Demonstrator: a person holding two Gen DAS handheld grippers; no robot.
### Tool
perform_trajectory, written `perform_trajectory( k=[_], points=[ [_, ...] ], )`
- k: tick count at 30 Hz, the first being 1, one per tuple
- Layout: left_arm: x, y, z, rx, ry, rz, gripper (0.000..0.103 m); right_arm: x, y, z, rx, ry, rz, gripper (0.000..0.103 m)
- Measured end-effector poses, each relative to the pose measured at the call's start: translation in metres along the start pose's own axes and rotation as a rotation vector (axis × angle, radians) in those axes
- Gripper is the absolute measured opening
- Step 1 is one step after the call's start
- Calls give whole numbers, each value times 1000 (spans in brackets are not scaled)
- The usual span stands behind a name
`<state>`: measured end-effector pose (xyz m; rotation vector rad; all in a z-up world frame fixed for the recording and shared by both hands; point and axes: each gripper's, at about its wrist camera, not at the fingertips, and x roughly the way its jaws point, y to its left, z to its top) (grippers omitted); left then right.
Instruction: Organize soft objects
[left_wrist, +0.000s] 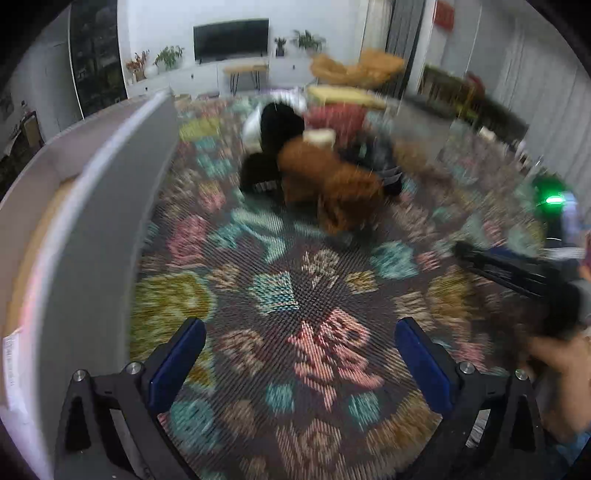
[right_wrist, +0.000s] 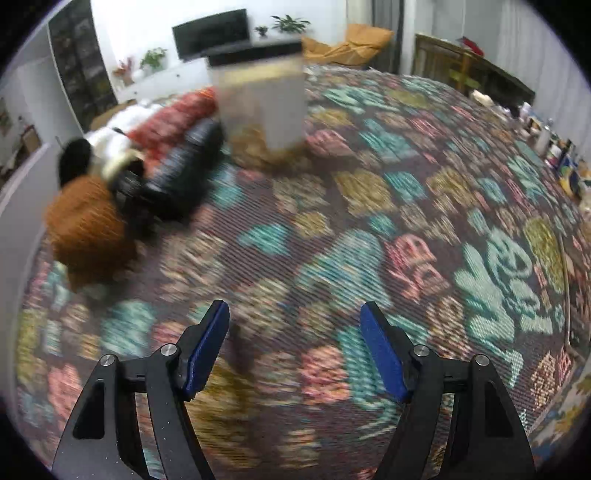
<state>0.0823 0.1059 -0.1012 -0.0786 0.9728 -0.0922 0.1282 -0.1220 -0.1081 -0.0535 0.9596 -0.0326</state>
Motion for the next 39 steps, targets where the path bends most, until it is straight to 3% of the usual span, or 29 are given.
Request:
perform_trajectory(
  k=[4,8,11,13,39],
  points=[
    [39,3,15,3,-3,72,102,-1,-3,-7,-24,-43,-17,79],
    [49,11,28,10,-21,99,102,-9,-3,-11,-3,-39,2,81],
    [64,16,29,20,14,98,103,-9,-2,-11,-18,-38,-11,82],
    [61,23,24,-26,-26,72,103,-11,-3,-12,-14,-40,-6,83],
    [64,20,26,-25,-26,86,103,-10,1,-12,-18,-44,-16,84]
  ],
)
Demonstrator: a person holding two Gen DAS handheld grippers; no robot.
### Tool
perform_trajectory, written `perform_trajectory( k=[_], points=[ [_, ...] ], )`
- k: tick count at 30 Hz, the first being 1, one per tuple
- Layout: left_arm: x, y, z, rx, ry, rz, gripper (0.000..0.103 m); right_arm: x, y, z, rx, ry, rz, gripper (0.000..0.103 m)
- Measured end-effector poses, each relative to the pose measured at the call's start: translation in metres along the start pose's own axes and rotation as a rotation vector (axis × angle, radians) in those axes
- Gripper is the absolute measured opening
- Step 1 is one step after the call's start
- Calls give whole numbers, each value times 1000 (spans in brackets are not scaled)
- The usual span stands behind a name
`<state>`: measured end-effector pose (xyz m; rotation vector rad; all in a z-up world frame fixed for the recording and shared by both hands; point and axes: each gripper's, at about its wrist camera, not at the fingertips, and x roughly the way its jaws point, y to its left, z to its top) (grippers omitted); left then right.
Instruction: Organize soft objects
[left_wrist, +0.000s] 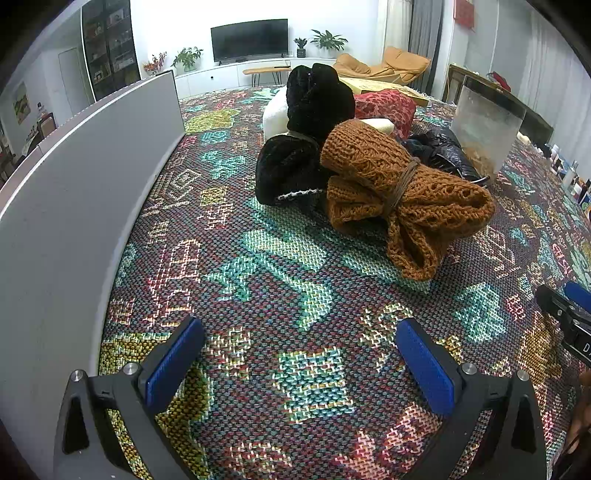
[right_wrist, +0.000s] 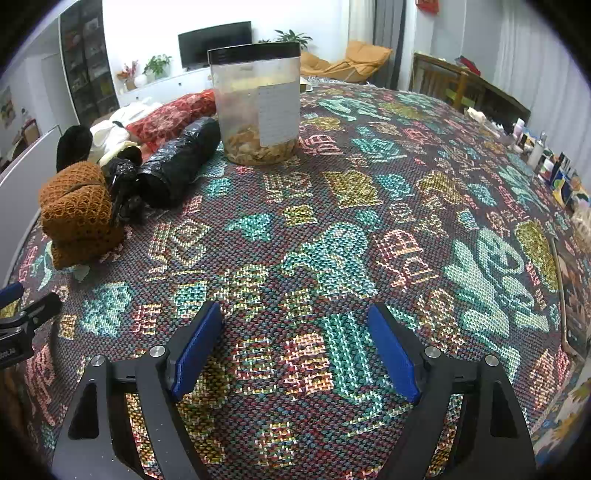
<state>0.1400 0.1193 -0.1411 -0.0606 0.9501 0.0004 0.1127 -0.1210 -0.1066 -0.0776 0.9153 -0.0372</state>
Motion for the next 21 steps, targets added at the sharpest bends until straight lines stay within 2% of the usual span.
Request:
perform_trajectory(
  k=[18,21],
  points=[
    [0,0,0,-2,0,1,103,0,0,0,6,2,4,85],
    [0,0,0,-2,0,1,103,3,-1,3,9,21,23,90]
  ],
)
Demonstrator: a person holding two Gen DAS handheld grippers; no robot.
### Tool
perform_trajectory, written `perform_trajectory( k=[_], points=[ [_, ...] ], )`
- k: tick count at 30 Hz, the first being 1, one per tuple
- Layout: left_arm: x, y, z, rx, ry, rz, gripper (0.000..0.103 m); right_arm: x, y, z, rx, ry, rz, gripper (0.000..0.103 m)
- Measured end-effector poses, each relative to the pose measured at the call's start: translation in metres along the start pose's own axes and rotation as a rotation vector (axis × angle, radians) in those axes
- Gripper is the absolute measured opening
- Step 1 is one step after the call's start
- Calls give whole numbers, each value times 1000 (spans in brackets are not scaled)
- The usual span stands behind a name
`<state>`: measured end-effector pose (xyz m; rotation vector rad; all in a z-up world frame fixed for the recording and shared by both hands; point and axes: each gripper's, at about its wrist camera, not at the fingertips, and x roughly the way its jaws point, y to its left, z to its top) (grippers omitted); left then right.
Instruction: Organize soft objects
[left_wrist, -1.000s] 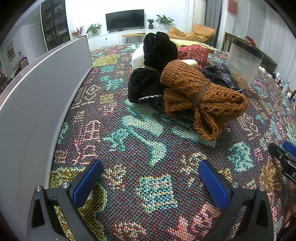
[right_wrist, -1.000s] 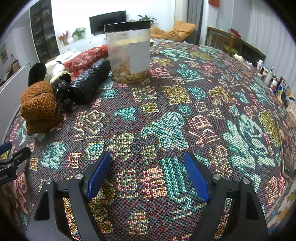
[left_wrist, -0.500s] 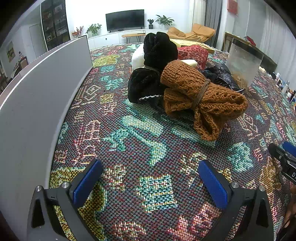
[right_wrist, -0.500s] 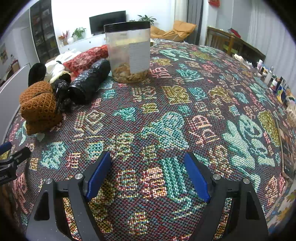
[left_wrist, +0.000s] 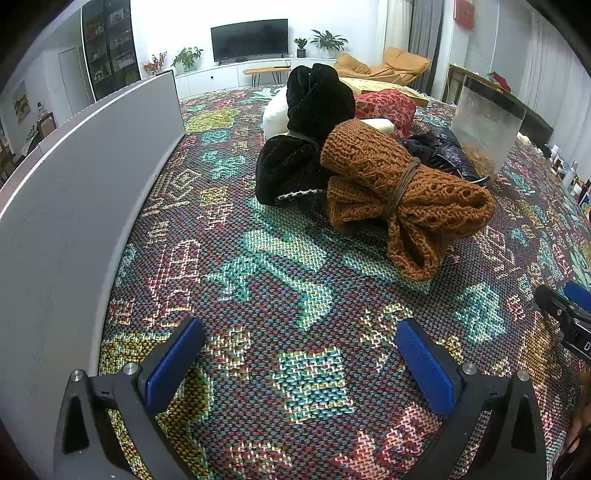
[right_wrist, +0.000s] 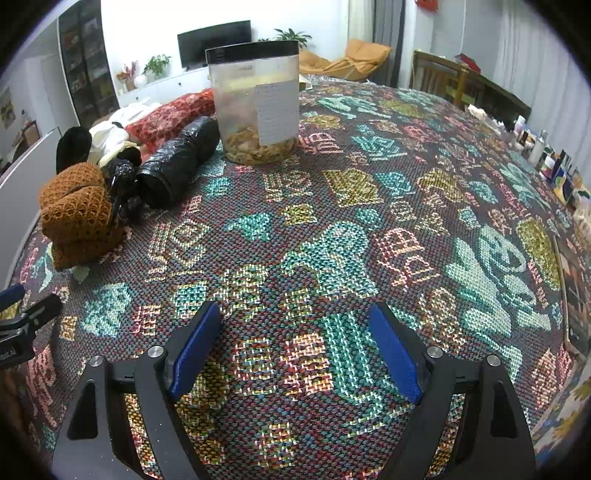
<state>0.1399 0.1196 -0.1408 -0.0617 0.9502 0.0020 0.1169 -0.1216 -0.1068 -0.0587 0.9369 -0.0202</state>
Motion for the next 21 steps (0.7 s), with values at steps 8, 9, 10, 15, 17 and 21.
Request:
perform_trajectory(
  k=[8,9,10,15,17,21],
  points=[
    [0,0,0,-1,0,0,103,1,-11,67,293,-58,259,88],
    [0,0,0,-1,0,0,103,9,-4,83,306,-43,300,87],
    [0,0,0,-1,0,0,103,15,3,92,301,-32,313,87],
    [0,0,0,-1,0,0,103,65,43,121,278,99,338,82],
    [0,-1,0,-1,0,0,103,80,53,119,258,153,328,58],
    [0,0,0,-2,0,0,103,71,57,115,181,150,356,39]
  ],
)
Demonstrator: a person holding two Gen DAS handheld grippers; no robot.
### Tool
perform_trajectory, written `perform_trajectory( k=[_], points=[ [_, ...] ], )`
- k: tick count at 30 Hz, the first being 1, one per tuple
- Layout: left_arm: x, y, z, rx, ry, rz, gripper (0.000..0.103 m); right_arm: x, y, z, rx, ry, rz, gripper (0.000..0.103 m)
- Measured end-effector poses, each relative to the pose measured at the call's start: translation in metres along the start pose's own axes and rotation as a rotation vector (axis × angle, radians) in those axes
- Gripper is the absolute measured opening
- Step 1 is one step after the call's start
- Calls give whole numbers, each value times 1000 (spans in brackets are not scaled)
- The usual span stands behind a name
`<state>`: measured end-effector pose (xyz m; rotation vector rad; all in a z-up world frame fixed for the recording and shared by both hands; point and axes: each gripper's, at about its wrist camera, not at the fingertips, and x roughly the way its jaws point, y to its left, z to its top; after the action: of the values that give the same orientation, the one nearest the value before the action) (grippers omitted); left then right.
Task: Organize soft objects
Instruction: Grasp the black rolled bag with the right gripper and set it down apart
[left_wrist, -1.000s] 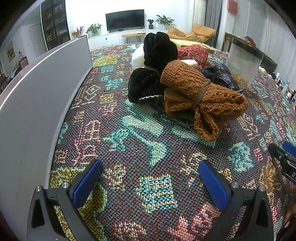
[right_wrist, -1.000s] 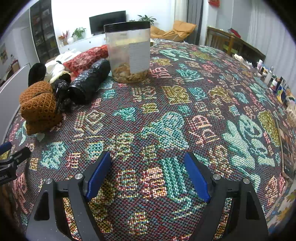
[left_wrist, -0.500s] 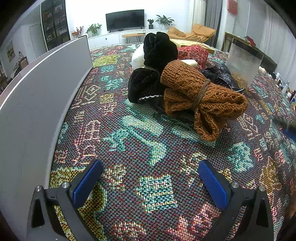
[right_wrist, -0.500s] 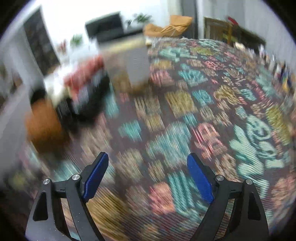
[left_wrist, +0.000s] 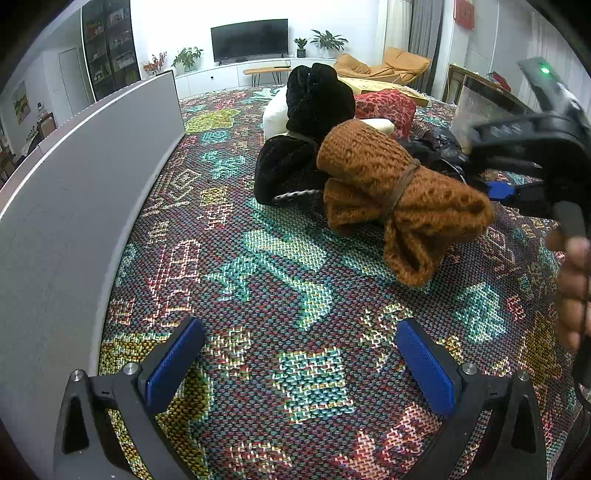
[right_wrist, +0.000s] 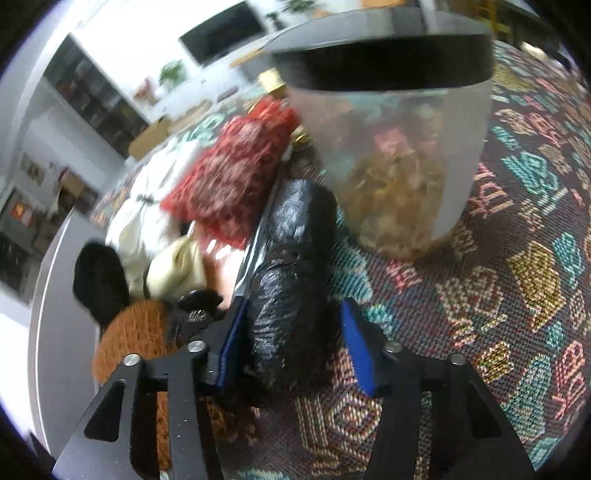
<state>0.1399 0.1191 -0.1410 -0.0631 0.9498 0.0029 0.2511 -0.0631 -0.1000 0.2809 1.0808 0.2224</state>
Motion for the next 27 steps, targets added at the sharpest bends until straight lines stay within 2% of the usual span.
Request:
perform_trajectory(
  k=[7,11,12,15,20,22,23,24,27],
  points=[
    [1,0,0,0,0,0,103,-54,-38,-53,-70,83,-9,38],
    [1,-1,0,-1,0,1,103,-87,-68,-73,-118,18,-141,38],
    [1,0,0,-1,0,1,103,-91,-74,-68,-140,-22,-202,38],
    [1,0,0,-1,0,0,103,-85,-91,-43,-167,-97,-292,38],
    [1,-1,0,-1,0,1,103,-67,-119,14,-107,-184,-264,39],
    [1,0,0,-1,0,1,103,-59,-130,29,-82,-163,-241,45],
    [1,-1,0,-1,0,1,103,-55,-133,33,-67,-148,-243,56],
    [1,-1,0,-1,-1,1,103,-55,-135,35,-52,-143,-252,62],
    [1,-1,0,-1,-1,1,103,-75,-140,24,-18,-208,-243,73]
  ],
)
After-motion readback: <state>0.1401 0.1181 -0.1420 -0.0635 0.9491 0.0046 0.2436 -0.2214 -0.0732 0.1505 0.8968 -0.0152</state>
